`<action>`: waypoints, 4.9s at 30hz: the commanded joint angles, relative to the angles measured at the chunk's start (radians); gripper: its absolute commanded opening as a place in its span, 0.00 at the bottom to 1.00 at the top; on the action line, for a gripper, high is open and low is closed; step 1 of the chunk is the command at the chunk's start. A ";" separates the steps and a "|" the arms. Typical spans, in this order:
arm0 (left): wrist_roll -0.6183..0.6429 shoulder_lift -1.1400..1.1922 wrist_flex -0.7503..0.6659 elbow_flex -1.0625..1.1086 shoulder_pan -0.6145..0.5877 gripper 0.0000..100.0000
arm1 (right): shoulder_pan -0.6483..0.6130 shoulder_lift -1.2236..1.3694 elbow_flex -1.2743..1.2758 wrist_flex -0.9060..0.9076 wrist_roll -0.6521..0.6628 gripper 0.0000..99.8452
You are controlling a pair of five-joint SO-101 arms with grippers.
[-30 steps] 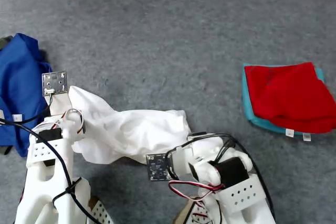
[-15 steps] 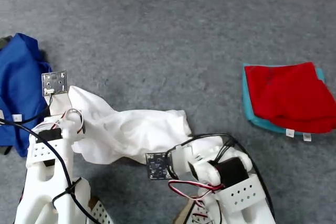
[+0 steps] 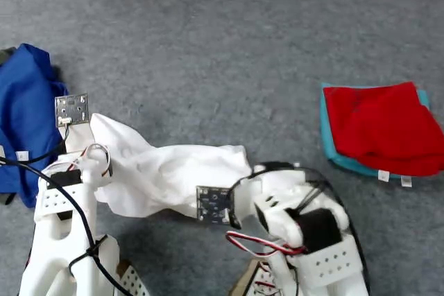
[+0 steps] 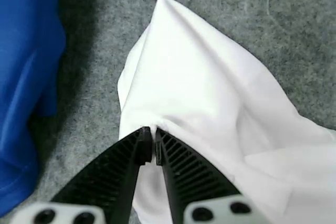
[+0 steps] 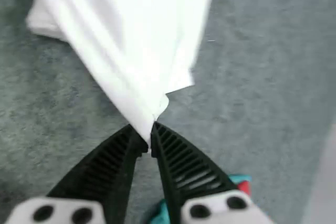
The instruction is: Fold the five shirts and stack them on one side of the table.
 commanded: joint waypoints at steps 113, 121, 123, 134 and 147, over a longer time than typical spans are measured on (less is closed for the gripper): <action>-0.002 0.395 -0.255 -0.267 -0.110 0.02 | -0.004 2.206 -2.055 0.124 -0.338 0.01; -0.002 0.395 -0.253 -0.265 -0.109 0.02 | -0.013 2.219 -2.362 0.450 -0.325 0.09; -0.002 0.395 -0.253 -0.265 -0.109 0.02 | -0.012 2.213 -2.381 0.462 -0.310 0.14; -0.002 0.395 -0.253 -0.265 -0.109 0.02 | -0.022 1.863 -1.936 0.460 -0.293 0.08; -0.002 0.395 -0.253 -0.267 -0.107 0.02 | -0.104 1.115 -0.714 0.129 -0.164 0.18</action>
